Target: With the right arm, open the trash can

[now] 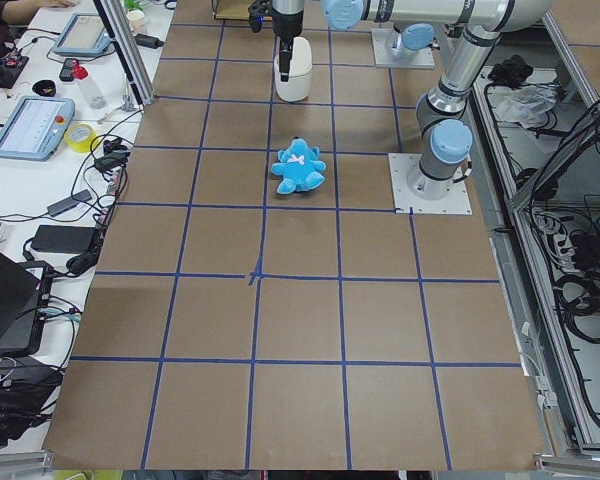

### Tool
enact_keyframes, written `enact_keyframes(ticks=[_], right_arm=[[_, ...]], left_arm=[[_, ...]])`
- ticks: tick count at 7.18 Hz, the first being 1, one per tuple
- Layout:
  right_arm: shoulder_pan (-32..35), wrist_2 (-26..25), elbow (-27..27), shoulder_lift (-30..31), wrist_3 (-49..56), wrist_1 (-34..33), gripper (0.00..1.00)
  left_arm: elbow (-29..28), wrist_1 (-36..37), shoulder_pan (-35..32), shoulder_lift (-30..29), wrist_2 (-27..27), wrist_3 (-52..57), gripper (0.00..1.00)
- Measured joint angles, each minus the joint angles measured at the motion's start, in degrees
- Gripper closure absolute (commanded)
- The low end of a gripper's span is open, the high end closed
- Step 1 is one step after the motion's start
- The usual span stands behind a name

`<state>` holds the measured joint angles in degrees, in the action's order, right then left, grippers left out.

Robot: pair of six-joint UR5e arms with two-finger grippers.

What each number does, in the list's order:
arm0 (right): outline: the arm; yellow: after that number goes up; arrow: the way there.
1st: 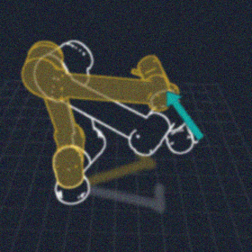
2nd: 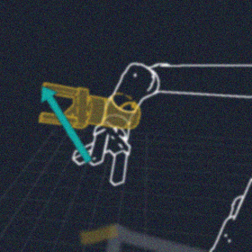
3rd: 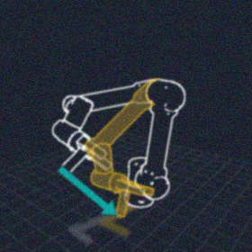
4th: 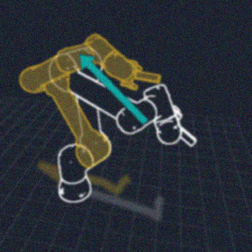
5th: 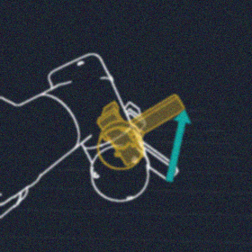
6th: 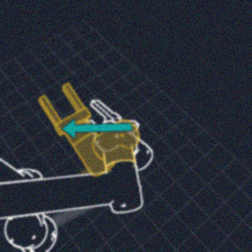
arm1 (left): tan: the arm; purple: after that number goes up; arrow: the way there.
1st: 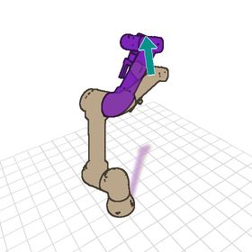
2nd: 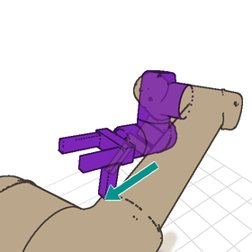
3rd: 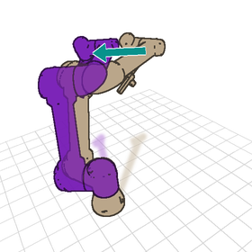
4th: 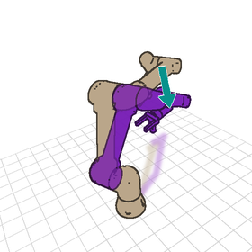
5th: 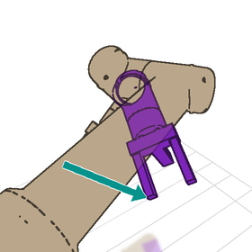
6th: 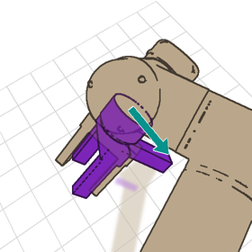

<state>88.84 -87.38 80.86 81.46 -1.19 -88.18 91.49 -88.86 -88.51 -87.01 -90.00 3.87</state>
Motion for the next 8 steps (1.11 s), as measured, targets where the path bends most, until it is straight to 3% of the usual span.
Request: enact_keyframes(ticks=[8], right_arm=[[0.1,-0.7,0.7,4.0,-0.9,4.7,0.01]], left_arm=[[0.0,0.0,0.0,0.0,0.0,0.0,0.00]])
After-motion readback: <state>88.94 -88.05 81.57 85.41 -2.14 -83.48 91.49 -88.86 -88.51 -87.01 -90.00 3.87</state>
